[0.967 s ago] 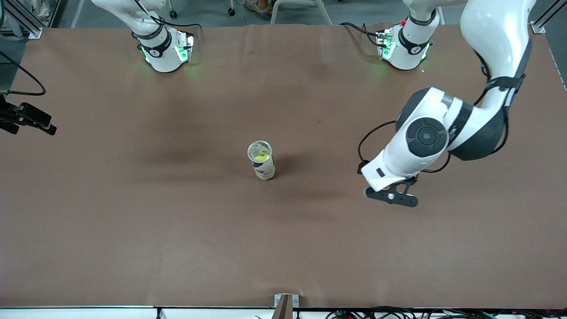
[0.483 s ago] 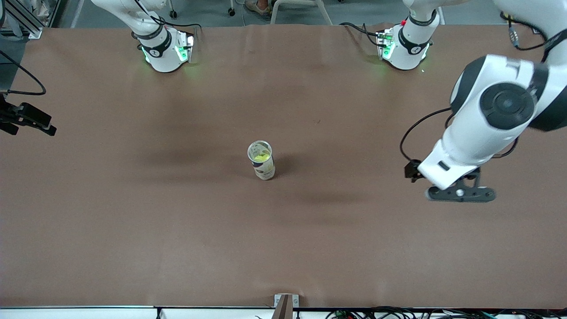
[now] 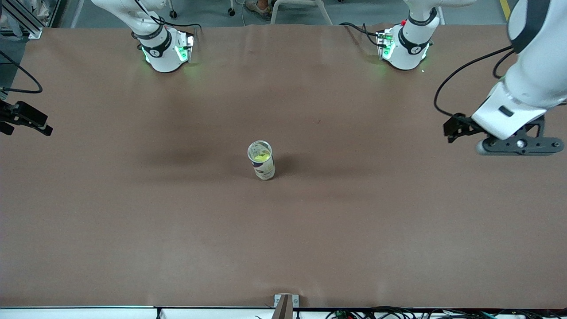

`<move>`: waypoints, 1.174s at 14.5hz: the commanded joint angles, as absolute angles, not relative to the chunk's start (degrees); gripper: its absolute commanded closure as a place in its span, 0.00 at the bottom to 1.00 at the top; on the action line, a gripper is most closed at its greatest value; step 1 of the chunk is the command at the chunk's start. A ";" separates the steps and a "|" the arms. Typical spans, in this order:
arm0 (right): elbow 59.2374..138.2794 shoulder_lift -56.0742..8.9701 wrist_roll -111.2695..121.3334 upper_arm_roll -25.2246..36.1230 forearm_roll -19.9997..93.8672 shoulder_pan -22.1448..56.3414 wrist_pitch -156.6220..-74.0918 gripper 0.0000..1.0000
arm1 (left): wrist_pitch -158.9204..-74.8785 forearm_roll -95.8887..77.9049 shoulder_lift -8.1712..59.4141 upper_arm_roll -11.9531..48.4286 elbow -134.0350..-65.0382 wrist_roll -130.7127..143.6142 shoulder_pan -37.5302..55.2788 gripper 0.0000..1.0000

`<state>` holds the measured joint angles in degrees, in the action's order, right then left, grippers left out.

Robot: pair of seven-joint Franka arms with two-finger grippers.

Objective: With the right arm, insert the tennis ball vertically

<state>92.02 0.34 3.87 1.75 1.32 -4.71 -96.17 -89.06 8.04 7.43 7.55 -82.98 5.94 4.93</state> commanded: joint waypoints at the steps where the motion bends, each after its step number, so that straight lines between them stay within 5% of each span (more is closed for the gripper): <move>1: 92.55 1.41 4.13 -2.80 0.35 -8.60 -96.33 0.00 | -89.21 5.55 1.68 5.28 -89.11 1.50 4.39 0.00; 8: 92.64 1.41 3.43 -2.81 0.35 -8.53 -95.89 0.00 | -87.80 3.00 -3.34 5.27 -92.02 6.94 4.48 0.00; 17: 93.78 1.58 1.73 -2.99 -1.40 -6.69 -95.80 0.00 | -87.71 0.88 -0.71 4.92 -88.33 6.06 3.95 0.00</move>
<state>92.55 0.34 -0.32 -2.43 0.62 -7.01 -95.80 -87.93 1.69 -1.91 4.98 -90.36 6.50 4.24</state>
